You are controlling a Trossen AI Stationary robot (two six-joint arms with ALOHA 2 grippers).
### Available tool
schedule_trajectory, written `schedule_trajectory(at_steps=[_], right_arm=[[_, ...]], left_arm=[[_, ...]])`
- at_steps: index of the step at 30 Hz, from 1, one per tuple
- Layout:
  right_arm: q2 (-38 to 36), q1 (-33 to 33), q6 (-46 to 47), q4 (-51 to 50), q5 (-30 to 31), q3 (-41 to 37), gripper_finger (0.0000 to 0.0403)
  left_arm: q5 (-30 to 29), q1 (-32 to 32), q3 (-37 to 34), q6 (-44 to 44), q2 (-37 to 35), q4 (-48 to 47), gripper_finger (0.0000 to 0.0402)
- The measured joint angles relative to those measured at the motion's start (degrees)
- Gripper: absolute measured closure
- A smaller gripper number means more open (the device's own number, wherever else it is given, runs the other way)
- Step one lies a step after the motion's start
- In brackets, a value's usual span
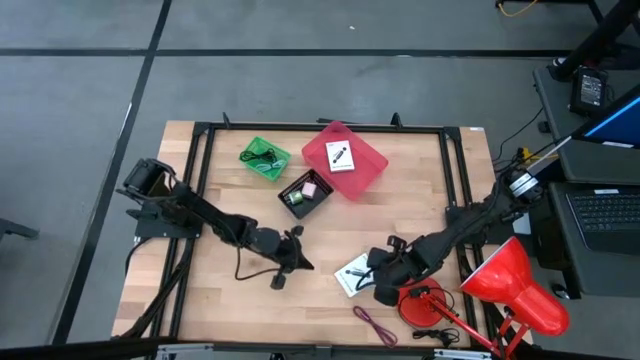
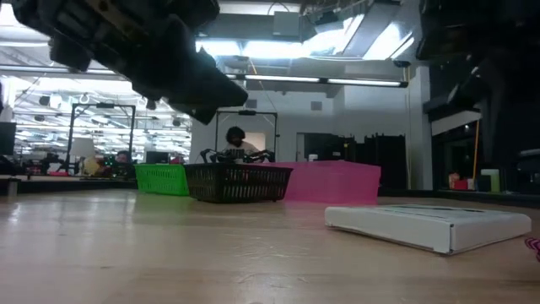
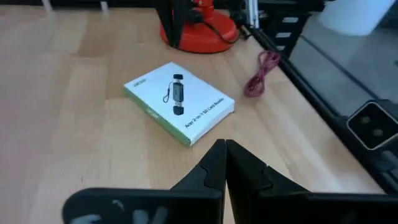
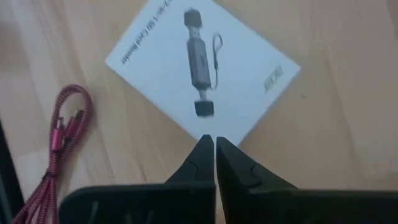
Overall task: Pick and place items into bin
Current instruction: Put the white card reader box into the red bin
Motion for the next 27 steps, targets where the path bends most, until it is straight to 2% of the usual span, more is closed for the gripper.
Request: schedule_trajectory(at_steps=[4, 10, 15, 27], right_arm=[[0.33, 1.51, 2.19, 0.43, 0.11, -0.73, 0.0403], [0.63, 2.61, 4.99, 1.64, 1.48, -3.86, 0.0403], [0.63, 2.59, 4.72, 5.8, 2.36, -5.76, 0.0403], [0.63, 2.52, 3.32, 7.5, 3.76, -6.62, 0.0403]], left_arm=[[-5.82, -2.03, 2.14, -0.29, 0.0, -3.42, 0.0398], [-10.33, -3.31, 2.44, -5.49, 0.0, -4.37, 0.0398], [-11.26, -3.69, 2.44, -6.66, 0.0, -4.42, 0.0398], [-12.37, -3.68, 2.44, -6.55, 0.0, -4.37, 0.0398]])
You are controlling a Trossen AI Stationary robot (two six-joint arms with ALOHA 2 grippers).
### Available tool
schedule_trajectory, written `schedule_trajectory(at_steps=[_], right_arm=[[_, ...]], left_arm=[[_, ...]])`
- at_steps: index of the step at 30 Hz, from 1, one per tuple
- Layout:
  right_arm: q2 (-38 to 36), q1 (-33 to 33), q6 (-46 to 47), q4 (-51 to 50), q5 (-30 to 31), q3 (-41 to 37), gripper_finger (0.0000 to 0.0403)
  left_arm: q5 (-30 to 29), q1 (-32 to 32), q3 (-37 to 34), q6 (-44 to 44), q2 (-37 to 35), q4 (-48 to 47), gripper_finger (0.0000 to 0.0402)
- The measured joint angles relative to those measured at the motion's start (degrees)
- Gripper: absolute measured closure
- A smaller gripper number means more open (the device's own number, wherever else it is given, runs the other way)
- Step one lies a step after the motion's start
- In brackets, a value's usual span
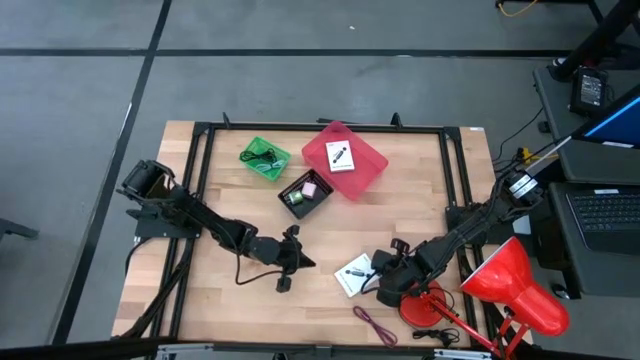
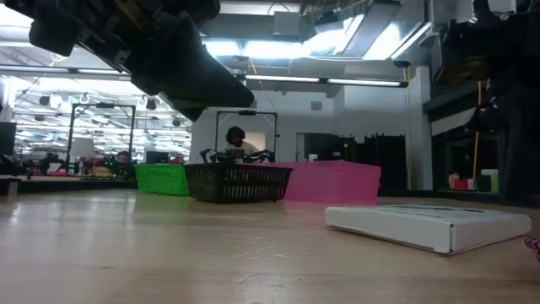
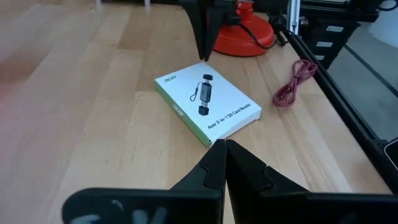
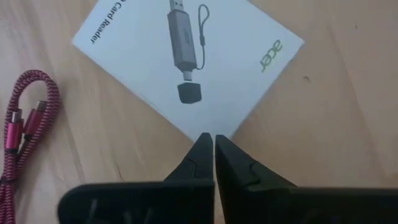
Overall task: Pick and place items into bin
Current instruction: Put the white card reader box into the red bin
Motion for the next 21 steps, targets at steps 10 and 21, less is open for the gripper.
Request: schedule_trajectory(at_steps=[10, 21], right_arm=[[0.95, -0.04, -0.29, 0.3, 0.28, 0.0, 0.0403], [3.6, -0.04, -0.28, 1.97, 0.99, 0.22, 0.0403]], left_arm=[[0.01, 0.06, 0.0, 0.07, 0.0, 0.0, 0.0398], [-0.01, 0.06, 0.0, -0.04, 0.0, -0.01, 0.0398]])
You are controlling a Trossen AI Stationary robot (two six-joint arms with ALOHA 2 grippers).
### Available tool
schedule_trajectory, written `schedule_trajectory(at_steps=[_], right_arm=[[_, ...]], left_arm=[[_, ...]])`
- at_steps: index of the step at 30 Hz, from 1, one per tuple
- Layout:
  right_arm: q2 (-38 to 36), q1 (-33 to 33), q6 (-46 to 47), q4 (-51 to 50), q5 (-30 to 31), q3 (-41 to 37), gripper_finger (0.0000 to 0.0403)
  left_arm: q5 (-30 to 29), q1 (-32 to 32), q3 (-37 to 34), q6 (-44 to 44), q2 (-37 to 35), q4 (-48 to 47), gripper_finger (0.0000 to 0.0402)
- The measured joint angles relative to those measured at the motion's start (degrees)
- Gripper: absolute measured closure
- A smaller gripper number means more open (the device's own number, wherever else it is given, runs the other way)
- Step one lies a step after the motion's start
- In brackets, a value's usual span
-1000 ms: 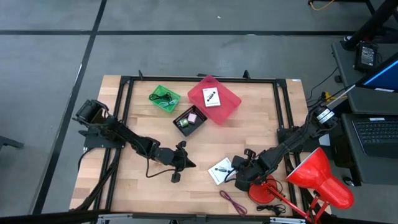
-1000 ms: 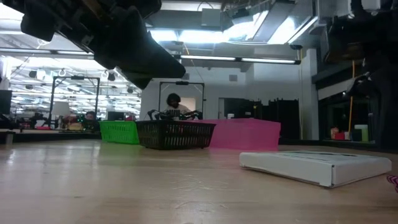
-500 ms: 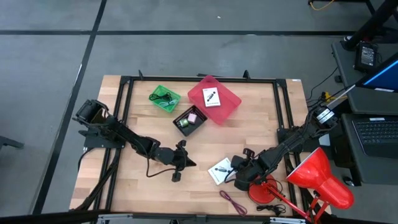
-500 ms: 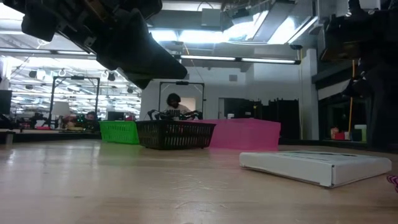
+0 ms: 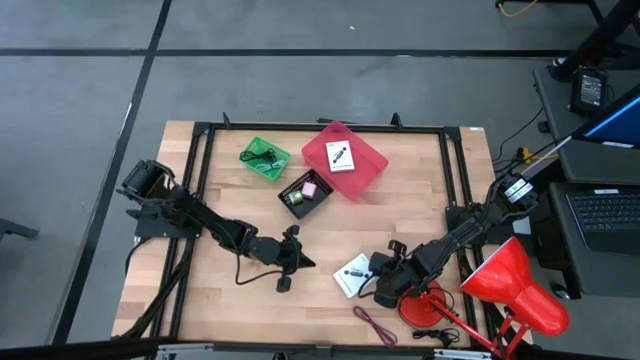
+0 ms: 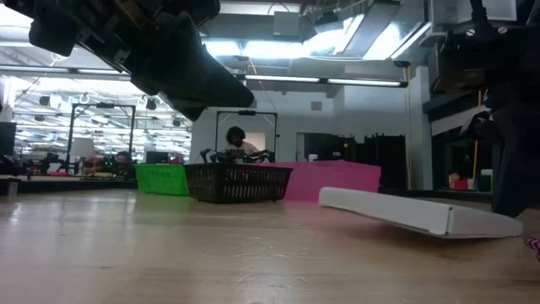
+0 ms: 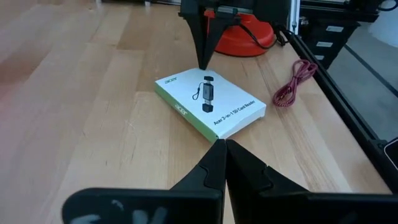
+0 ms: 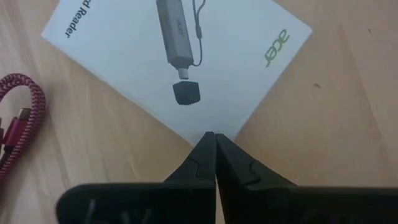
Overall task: Pick and place items into bin
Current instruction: Put the white card reader box into the red bin
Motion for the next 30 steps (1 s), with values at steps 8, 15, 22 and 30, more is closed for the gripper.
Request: schedule_trajectory(at_steps=[8, 15, 22, 30], right_arm=[[0.06, 0.0, 0.15, 0.04, -0.35, -0.07, 0.0403], [0.14, 0.0, 0.15, 0.74, -0.09, -0.17, 0.0403], [0.18, -0.02, 0.07, 0.95, -0.1, -0.17, 0.0403], [0.2, -0.02, 0.15, 1.03, -0.14, -0.17, 0.0403]], left_arm=[[0.0, 0.07, 0.0, -10.95, 0.0, 0.01, 0.0379], [-3.44, 0.07, -0.02, -19.27, 0.0, 0.01, 0.031], [-5.98, 0.26, 1.8, -22.83, 2.15, 0.07, 0.0251], [3.54, 2.46, 7.19, -33.47, 10.69, 0.01, 0.022]])
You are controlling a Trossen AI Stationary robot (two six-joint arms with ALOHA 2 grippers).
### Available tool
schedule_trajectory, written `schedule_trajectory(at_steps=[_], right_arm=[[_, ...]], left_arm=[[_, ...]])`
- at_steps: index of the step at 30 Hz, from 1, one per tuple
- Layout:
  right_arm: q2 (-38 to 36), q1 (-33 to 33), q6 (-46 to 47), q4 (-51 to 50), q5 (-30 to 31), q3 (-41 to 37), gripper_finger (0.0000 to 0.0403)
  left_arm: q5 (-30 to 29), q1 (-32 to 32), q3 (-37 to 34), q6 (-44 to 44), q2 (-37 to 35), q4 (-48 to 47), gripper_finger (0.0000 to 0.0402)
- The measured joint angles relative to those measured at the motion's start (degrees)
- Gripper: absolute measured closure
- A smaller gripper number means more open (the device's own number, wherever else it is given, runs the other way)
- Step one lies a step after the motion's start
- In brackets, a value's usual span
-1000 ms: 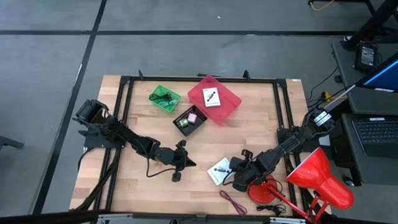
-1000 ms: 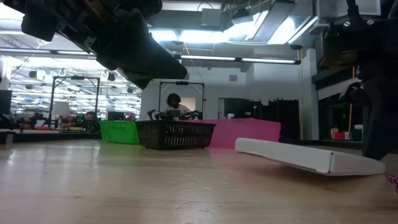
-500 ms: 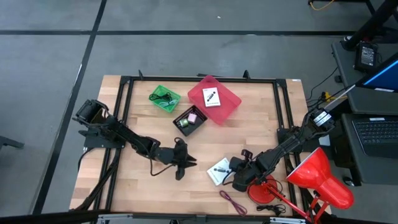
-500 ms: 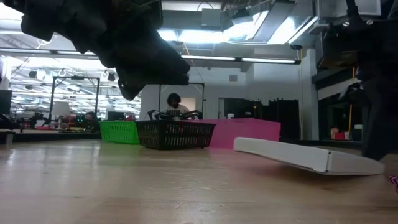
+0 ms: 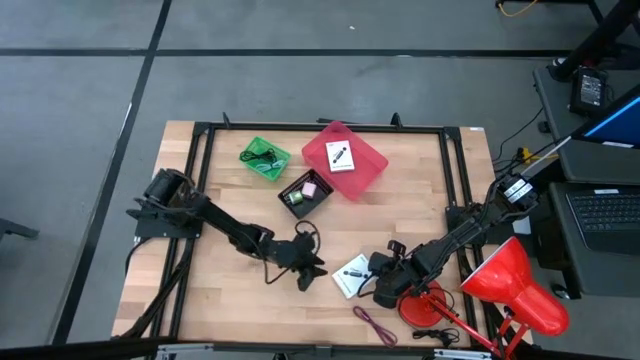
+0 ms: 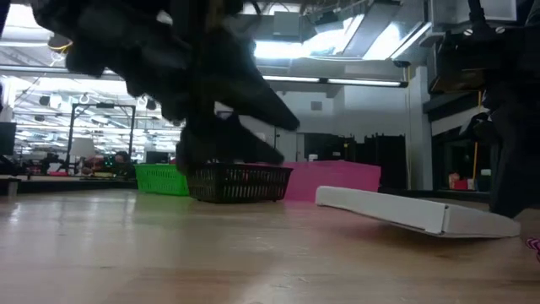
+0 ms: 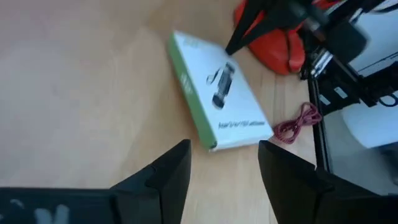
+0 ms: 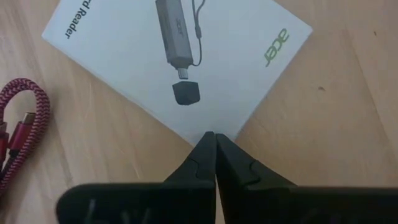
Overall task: Pick and place items into bin
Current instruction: Put the white card reader box into the red bin
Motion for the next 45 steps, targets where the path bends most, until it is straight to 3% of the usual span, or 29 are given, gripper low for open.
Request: schedule_trajectory(at_steps=[9, 31, 45], right_arm=[[0.02, 0.0, 0.0, 0.09, 0.01, -0.02, 0.0403], [0.02, 0.0, 0.0, 0.15, 0.0, -0.02, 0.0403], [0.02, 0.02, 0.01, 0.17, 0.31, -0.04, 0.0403]], left_arm=[[7.65, 1.11, 5.59, -3.51, 7.14, 0.05, 0.0215], [11.69, 3.21, 7.55, -5.57, 9.35, -0.02, 0.0216], [9.0, 3.23, 7.52, -5.56, 9.35, -0.2, 0.0217]])
